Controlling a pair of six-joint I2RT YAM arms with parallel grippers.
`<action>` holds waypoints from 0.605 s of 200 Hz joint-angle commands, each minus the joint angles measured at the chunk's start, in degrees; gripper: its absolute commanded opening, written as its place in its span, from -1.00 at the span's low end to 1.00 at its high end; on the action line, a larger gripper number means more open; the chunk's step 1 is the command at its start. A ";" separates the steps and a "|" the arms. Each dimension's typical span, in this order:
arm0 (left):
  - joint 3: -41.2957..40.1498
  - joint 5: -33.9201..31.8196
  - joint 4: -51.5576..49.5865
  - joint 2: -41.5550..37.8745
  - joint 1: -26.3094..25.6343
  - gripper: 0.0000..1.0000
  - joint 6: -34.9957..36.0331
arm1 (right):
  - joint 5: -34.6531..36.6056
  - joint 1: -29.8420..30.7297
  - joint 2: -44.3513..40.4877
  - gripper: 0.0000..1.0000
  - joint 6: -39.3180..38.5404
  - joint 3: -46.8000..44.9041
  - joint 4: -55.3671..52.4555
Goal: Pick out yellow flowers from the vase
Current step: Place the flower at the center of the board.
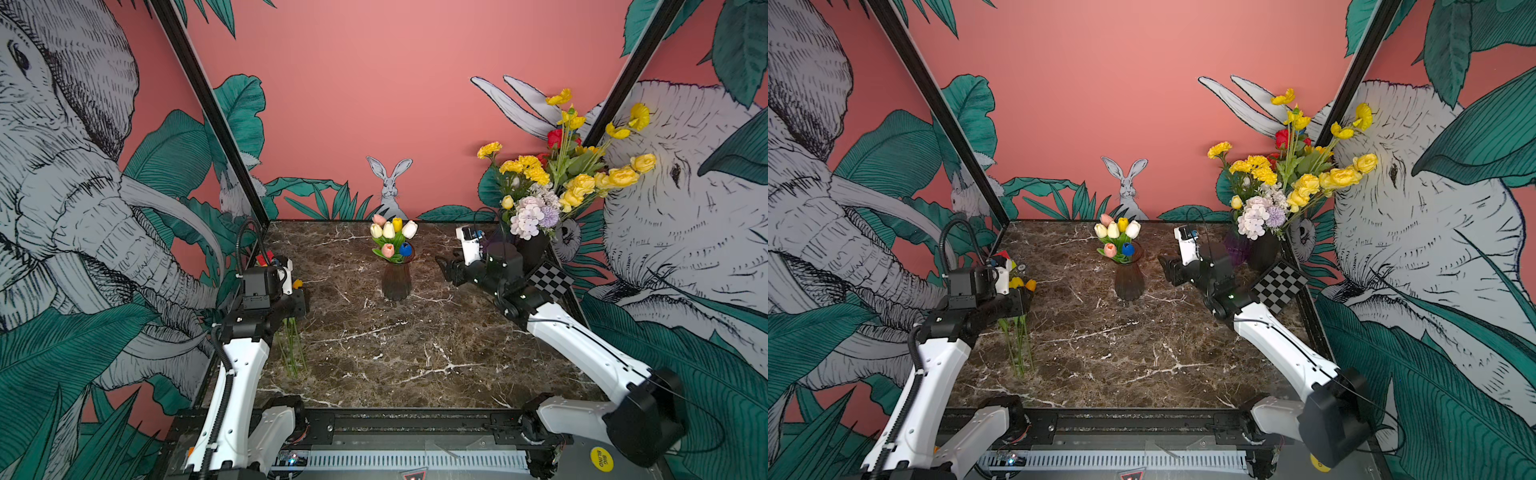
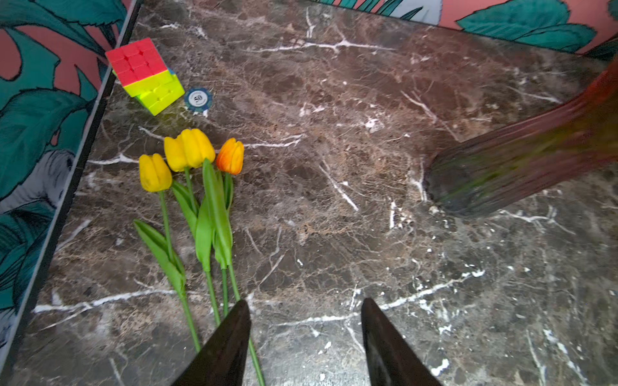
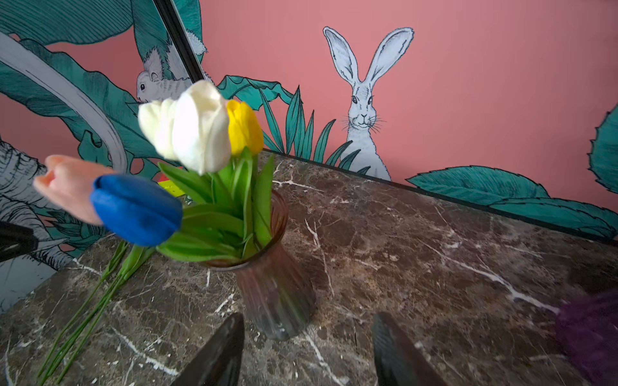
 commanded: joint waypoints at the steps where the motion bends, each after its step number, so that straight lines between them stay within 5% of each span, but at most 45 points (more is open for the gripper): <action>1: -1.29 3.51 2.32 -2.03 -0.19 0.12 0.52 | -8.10 -1.78 6.48 0.24 0.27 6.08 6.46; 65: -1.16 1.25 2.03 -4.36 -0.61 0.14 0.70 | -19.84 -4.36 23.63 0.29 -1.73 20.78 7.90; 121: -1.21 0.33 1.87 -4.73 -0.60 0.19 1.15 | -24.59 -4.28 29.05 0.48 -2.37 25.07 8.79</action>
